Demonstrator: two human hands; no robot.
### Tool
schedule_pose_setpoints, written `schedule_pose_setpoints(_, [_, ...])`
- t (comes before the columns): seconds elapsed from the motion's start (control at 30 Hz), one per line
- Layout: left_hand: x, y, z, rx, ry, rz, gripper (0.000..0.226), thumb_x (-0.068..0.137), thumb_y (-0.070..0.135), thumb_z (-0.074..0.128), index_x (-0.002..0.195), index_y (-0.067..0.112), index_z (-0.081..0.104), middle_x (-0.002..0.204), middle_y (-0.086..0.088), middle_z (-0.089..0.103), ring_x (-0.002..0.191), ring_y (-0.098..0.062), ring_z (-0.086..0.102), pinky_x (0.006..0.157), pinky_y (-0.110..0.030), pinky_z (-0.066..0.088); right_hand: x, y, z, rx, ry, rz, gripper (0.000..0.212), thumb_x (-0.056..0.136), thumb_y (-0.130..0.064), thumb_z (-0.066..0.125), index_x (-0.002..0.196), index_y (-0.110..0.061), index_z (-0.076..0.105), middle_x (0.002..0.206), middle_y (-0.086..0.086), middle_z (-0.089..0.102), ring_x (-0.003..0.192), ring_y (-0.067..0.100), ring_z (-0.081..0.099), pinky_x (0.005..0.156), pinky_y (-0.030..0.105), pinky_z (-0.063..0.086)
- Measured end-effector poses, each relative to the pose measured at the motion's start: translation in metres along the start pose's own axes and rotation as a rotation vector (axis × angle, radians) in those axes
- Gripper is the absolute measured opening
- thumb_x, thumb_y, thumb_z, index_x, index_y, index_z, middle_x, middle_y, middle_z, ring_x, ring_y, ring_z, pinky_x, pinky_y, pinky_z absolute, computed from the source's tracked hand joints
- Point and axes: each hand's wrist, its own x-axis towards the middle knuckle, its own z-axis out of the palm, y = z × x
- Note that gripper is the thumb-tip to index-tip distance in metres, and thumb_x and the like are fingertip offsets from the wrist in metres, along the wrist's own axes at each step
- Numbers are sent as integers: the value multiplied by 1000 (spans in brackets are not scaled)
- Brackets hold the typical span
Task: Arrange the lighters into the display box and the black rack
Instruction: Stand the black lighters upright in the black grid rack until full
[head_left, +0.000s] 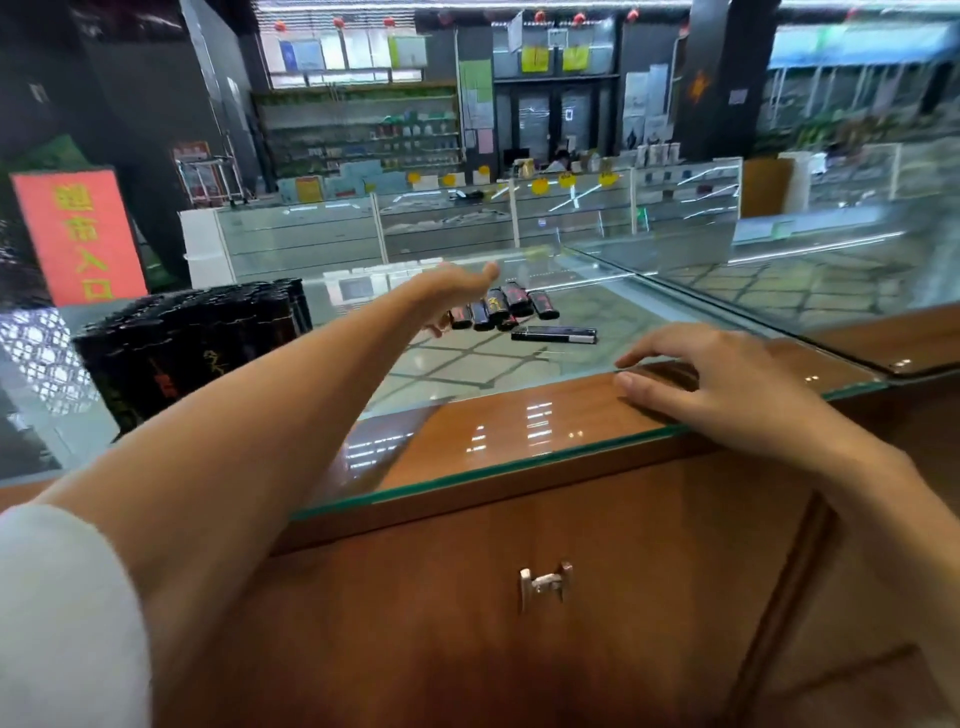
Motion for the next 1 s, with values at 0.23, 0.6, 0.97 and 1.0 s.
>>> schedule_pose_setpoints(0.23, [28, 18, 0, 220, -128, -156, 82, 86, 55, 55, 140, -1, 31, 132, -25, 46, 94, -30, 56, 85, -34, 50, 2, 2, -2, -10, -68, -57, 40, 79, -59, 49, 109, -35, 61, 107, -20, 54, 100, -1, 44, 74, 5, 26])
schedule_pose_setpoints(0.6, [38, 37, 6, 487, -155, -242, 40, 94, 31, 51, 116, -1, 43, 109, -20, 46, 95, -29, 49, 90, -32, 45, 1, 2, -3, 18, -74, -65, 29, 85, -50, 54, 107, -34, 62, 109, -12, 62, 100, 5, 51, 76, 11, 32])
schedule_pose_setpoints(0.97, [30, 30, 7, 683, -202, -27, 7, 86, 2, 45, 88, -2, 51, 80, -17, 49, 63, -26, 48, 54, -23, 43, 3, 1, -4, 15, -84, -57, 28, 86, -47, 56, 108, -31, 63, 114, -11, 61, 102, 3, 48, 81, 23, 32])
schedule_pose_setpoints(1.0, [32, 26, 6, 641, -213, -23, 13, 86, 3, 47, 96, -4, 51, 86, -19, 49, 69, -28, 50, 62, -28, 46, 3, 0, -3, 14, -86, -59, 28, 86, -47, 55, 107, -31, 63, 113, -11, 61, 102, 3, 48, 81, 24, 32])
